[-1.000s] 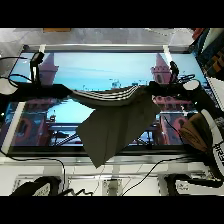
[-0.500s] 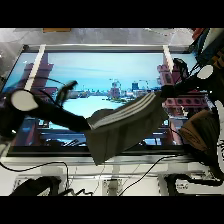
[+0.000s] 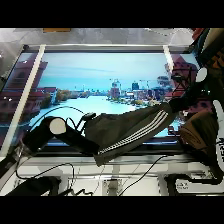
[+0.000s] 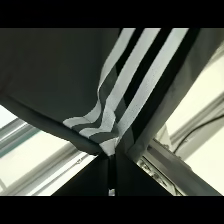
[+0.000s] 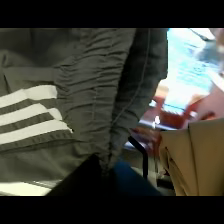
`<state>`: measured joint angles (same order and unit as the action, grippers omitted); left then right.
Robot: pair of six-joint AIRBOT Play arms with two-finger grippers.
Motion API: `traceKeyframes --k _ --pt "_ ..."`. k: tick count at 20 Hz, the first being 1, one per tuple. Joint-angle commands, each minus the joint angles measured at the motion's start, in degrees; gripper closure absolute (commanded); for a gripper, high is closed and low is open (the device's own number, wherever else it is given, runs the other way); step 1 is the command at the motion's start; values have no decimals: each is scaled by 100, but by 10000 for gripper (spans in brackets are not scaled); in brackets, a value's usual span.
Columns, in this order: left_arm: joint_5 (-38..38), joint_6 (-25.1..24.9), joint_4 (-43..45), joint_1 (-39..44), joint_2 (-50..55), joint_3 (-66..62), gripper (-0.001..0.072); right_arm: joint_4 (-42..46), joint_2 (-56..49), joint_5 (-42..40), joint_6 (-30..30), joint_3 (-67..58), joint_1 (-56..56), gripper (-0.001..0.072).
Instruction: Fold the clothes and pants, and hang the long-sleeved shirts on hangers.
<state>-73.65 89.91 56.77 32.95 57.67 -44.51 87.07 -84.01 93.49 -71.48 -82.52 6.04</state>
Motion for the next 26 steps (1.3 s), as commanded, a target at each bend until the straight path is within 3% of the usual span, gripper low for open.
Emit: traceKeyframes --k 1,2,4,5,9,12,14,16,18,20,21,23,26 --pt "619 33 26 59 -2 435 621 133 -105 -184 -4 409 -2 252" --pt "688 33 24 57 -2 435 503 173 -142 -260 -2 518 -2 89" --pt "935 31 26 59 -2 433 84 203 -164 -673 -7 614 -2 96" --pt "1088 26 26 57 -2 431 14 203 -164 -898 -42 612 -2 102" --pt "1488 -35 26 50 -9 404 15 385 -212 -1941 -544 584 42 114" --pt "1495 -33 28 -31 -9 404 15 684 -656 -1655 -739 72 426 134" --pt "1497 -33 31 -157 -9 404 16 195 -1040 -1226 -710 -514 874 150" --pt "1497 -33 28 -330 -9 404 15 -1180 -1362 -780 -107 -914 1375 172" --pt "1497 -31 28 -538 -9 404 16 -2164 -1624 -442 114 -935 1784 171" --pt "1497 -31 26 -752 -9 404 16 -2210 -1832 -389 306 -931 1873 156" --pt "1495 -28 26 -846 -9 404 16 -2271 -1912 -503 474 -931 1860 98" --pt "1497 -28 24 -992 -9 404 16 -2549 -2081 -664 667 -931 1718 91" --pt "1473 -28 20 -1058 -9 404 16 -2218 -2363 -820 863 -931 1377 92"
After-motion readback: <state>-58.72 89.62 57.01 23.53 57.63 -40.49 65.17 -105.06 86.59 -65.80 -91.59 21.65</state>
